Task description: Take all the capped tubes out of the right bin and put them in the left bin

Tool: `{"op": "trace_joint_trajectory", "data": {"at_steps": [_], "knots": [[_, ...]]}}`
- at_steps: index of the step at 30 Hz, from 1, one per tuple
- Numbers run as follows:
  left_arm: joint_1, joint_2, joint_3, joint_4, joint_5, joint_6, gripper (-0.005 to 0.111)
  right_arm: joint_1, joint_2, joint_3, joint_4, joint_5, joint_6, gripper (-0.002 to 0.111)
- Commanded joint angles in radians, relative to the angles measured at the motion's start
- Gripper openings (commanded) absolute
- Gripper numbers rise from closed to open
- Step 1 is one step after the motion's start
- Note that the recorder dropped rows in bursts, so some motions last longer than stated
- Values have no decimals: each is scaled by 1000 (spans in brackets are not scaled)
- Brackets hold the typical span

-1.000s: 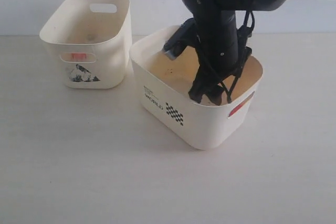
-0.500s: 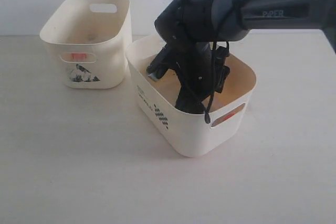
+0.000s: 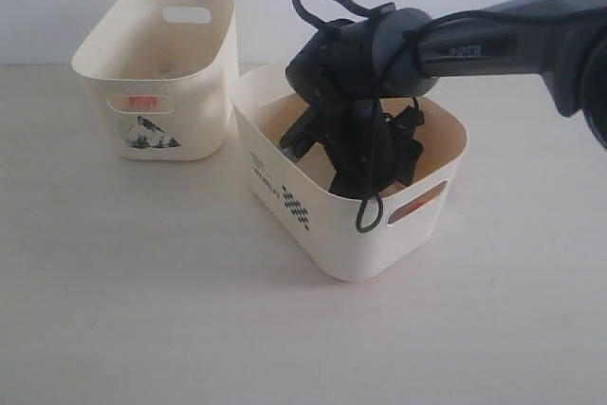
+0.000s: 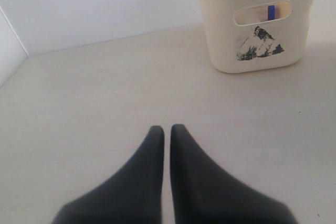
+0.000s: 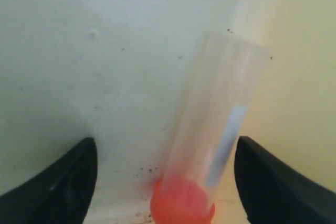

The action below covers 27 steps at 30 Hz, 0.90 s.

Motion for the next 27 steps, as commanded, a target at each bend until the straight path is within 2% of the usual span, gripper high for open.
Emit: {"op": "trace_joint_trajectory", "data": {"at_steps": [1, 5, 12, 15, 16, 17, 22, 27], "knots": [[0, 0, -4, 2, -4, -10, 4, -51, 12, 1, 63, -27, 8, 70], [0, 0, -4, 2, -4, -10, 4, -51, 15, 1, 84, -47, -17, 67], [0, 0, -4, 2, -4, -10, 4, -51, 44, 1, 173, -52, -27, 39], [0, 0, -4, 2, -4, -10, 4, -51, 48, 1, 233, -40, -52, 18], [0, 0, -4, 2, -4, -10, 4, -51, 46, 1, 237, -33, -56, 5], [0, 0, -4, 2, -4, -10, 4, -51, 46, 1, 237, -29, -53, 0], [0, 0, -4, 2, -4, -10, 4, -51, -5, -1, 217, 8, -22, 0], [0, 0, -4, 2, -4, -10, 4, -50, -144, -1, 61, 24, 36, 0]]}}
